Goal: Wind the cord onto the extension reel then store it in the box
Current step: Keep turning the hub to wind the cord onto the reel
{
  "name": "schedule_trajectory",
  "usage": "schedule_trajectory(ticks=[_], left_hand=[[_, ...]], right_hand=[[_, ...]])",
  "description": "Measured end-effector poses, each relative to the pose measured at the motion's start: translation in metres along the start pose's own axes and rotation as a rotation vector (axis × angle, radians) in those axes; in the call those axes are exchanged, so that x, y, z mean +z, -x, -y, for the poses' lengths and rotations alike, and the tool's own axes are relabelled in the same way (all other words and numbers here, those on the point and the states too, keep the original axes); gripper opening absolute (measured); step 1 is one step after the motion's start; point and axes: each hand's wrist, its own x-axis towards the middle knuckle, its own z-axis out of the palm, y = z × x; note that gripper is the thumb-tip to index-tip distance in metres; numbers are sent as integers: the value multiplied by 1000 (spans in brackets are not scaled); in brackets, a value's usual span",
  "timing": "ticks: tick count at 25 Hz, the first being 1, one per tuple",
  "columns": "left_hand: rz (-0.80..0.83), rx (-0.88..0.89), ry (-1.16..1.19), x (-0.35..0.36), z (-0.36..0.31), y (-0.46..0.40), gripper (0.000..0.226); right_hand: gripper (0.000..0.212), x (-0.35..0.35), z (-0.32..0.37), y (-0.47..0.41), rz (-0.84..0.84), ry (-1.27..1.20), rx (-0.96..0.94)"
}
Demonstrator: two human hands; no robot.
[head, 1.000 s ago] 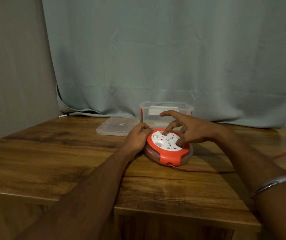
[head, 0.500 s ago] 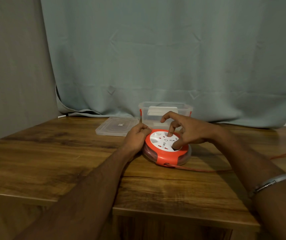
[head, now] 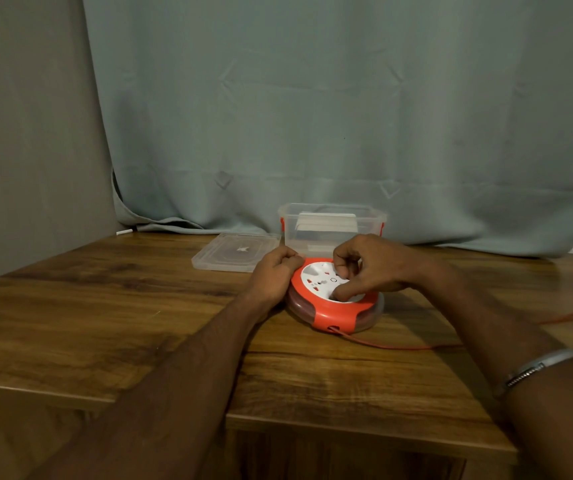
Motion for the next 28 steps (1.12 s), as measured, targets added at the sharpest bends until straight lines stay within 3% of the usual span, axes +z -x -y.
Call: schedule_trajectory(ticks=[9,11,14,17,20,28], left_hand=[[-9,4,-30,0,-2,1,21],[-10,9,-18,0,-1,1,21],[-8,29,-28,0,0,0,17],[9,33,-38,0,-1,1,17],[29,36,-60,0,-1,0,19],[31,39,-49,0,1,-1,17]], right_hand=[[54,10,8,-6,-123,163,17],[48,9,7,-6,-124,120,-5],[15,0,6,-2,-120,-57,-91],[52,-9,5,4,-21,-119,-72],[69,-11,-1,2,44,-109,-11],[84,-10,-9,1,75,-203,40]])
